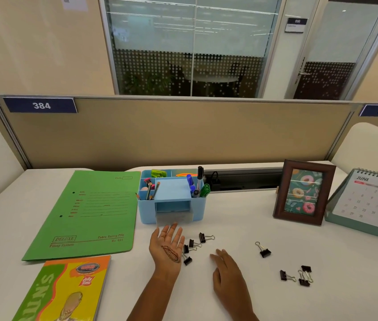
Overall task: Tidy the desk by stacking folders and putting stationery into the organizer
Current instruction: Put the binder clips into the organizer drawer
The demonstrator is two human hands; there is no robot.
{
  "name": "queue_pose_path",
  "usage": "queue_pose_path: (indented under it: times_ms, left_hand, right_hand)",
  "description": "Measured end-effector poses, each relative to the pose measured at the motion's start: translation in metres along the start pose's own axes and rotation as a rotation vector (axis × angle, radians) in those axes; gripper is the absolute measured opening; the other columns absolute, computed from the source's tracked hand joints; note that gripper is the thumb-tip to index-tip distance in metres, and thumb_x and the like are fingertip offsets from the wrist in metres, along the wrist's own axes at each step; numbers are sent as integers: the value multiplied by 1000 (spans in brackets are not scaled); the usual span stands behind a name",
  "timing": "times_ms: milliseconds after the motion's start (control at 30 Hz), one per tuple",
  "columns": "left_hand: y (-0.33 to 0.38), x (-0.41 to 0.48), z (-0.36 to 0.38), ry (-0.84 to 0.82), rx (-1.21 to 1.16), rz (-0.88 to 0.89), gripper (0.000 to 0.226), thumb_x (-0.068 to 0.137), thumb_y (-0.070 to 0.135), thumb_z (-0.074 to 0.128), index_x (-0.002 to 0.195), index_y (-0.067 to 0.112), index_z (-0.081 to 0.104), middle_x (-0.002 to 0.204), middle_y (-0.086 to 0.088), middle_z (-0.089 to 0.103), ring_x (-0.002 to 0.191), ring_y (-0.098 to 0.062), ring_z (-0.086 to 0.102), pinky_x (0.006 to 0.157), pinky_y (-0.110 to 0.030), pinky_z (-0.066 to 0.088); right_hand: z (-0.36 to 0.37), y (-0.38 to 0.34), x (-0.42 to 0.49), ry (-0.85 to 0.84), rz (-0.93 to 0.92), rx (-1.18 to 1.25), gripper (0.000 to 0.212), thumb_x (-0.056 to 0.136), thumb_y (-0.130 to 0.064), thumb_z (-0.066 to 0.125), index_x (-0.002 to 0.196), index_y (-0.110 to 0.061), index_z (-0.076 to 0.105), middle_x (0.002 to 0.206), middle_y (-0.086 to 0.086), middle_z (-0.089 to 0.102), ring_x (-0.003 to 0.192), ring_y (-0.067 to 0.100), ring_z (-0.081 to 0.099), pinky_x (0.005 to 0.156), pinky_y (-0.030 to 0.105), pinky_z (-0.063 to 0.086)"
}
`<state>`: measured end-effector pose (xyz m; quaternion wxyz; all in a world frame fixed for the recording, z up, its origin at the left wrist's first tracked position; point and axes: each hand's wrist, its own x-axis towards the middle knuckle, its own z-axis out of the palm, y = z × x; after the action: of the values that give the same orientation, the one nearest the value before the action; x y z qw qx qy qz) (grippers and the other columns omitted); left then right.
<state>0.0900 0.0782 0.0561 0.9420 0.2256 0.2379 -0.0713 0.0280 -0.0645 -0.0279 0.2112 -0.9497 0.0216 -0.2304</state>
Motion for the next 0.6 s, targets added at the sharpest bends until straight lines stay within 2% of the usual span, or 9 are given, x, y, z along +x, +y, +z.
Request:
queue_pose_path:
  times_ms: [100,233,300,367,433,533,600]
  left_hand:
    - [3,0,-2,1,22,-10,47,97,31,32,137,6,36,139,-18,43,128,-33,39,101,-38,31]
    - [9,-2,-4,6,128,39,39,99,24,32,133,6,38,132,-20,46,127,-34,40,104,-39,30]
    - [13,-2,-10,32,244,109,32,98,15,34,128,4,40,124,-21,49,118,-35,46,98,-37,36]
    - [19,-2,-18,80,472,269,22,98,8,34,117,4,44,116,-20,52,105,-33,52,84,-33,43]
    - [26,1,-33,133,815,530,16,95,1,37,106,5,49,111,-17,57,96,-30,55,73,-26,43]
    - [40,5,-60,135,1319,866,23,90,-5,44,108,3,56,113,-12,58,99,-26,55,80,-28,41]
    - [48,7,-75,63,1576,979,25,88,-1,44,109,4,57,113,-11,59,99,-27,57,81,-33,44]
  right_hand:
    - [-2,-1,1,-18,-5,16,41,75,-18,34,94,-13,70,103,4,71,101,19,63,102,7,22]
    - [-4,-1,2,-74,37,85,43,77,-19,33,103,-15,67,105,5,70,102,19,64,101,-1,11]
    - [-6,-2,7,-65,46,133,42,80,-18,32,112,-19,59,108,5,68,108,12,55,101,4,20]
    - [-5,-2,17,-61,25,137,41,80,-15,31,116,-21,51,109,5,67,107,8,47,97,15,30]
    - [-6,-4,32,-70,-15,112,44,80,-10,33,119,-21,49,112,5,65,109,8,47,93,17,36]
    - [-11,-8,54,-162,-93,52,58,78,6,39,127,-22,51,132,5,53,122,16,50,93,21,44]
    - [-15,-11,67,-261,-186,8,63,81,11,36,133,-24,44,145,2,37,131,14,38,101,22,36]
